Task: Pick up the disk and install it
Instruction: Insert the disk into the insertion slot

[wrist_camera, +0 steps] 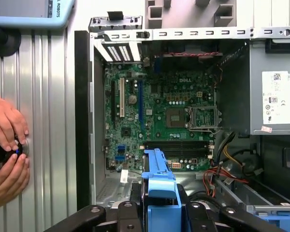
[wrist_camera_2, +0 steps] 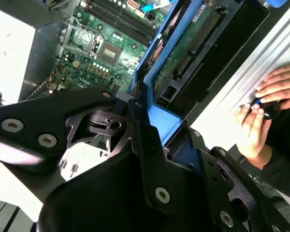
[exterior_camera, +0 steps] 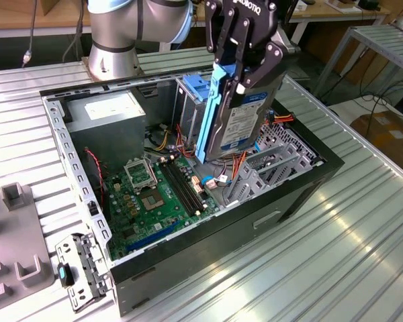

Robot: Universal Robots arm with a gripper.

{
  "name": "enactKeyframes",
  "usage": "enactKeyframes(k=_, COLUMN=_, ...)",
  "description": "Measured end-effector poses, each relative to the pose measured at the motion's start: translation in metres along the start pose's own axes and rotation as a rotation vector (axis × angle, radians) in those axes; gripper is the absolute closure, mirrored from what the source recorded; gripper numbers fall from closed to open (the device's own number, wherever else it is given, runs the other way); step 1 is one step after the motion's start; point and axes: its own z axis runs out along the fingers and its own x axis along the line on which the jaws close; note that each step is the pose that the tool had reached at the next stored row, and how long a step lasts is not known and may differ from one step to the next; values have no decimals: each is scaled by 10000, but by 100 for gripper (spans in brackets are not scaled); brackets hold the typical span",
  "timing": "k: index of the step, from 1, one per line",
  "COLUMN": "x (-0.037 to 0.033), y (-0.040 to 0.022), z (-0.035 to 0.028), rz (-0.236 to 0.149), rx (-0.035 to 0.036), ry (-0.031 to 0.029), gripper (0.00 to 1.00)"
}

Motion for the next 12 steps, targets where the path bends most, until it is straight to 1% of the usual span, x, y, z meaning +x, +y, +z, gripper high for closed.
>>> enactKeyframes(k=3, x=3, y=-69, z=1, rz=-1, rx=-2, ry=5, gripper=63)
enactKeyframes(k=5, x=36, y=-93, z=7, rz=-1, rx=-1, ry=2, gripper=63)
enactKeyframes(k=7, x=92, y=-110, z=16, rz=0, rx=-1, ry=2, gripper=63)
enactKeyframes(k=9, x=125, y=-134, z=23, rz=0, rx=-1, ry=5, gripper=63)
enactKeyframes(k=12, x=143, y=-181, z=31, rz=2, rx=0, ry=14, gripper=63)
